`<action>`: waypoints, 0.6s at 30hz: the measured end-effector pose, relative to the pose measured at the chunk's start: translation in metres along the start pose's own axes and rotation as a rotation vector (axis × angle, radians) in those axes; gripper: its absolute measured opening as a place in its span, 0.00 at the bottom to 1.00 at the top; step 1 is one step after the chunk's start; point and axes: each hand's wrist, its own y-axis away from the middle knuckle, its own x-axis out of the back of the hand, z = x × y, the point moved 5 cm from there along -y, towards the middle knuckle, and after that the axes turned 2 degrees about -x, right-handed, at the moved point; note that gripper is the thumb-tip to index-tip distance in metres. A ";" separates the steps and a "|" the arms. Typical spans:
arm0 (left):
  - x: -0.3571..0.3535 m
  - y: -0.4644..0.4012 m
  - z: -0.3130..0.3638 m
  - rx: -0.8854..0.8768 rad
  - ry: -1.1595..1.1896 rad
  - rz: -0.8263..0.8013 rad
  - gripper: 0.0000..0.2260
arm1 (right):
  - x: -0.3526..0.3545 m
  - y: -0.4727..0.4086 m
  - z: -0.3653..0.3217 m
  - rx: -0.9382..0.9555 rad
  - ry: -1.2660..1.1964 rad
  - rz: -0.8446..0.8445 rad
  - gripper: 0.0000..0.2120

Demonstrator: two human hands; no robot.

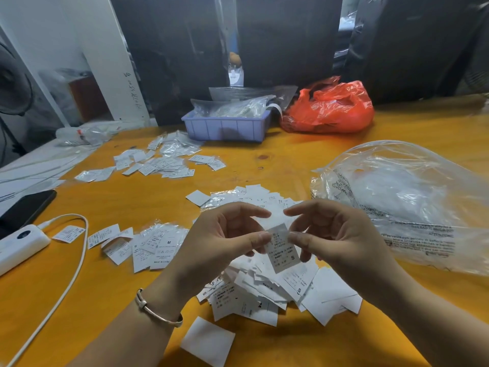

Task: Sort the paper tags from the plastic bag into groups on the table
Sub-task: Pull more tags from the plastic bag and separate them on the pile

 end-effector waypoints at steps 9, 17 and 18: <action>0.000 -0.001 0.000 -0.010 -0.082 -0.001 0.08 | 0.002 0.001 -0.001 0.003 0.177 0.043 0.09; 0.001 -0.002 -0.001 0.010 -0.068 0.015 0.06 | -0.002 -0.002 0.005 -0.054 0.102 0.000 0.04; 0.001 -0.002 -0.001 0.011 -0.062 0.016 0.06 | -0.003 -0.002 0.006 -0.056 0.115 -0.013 0.03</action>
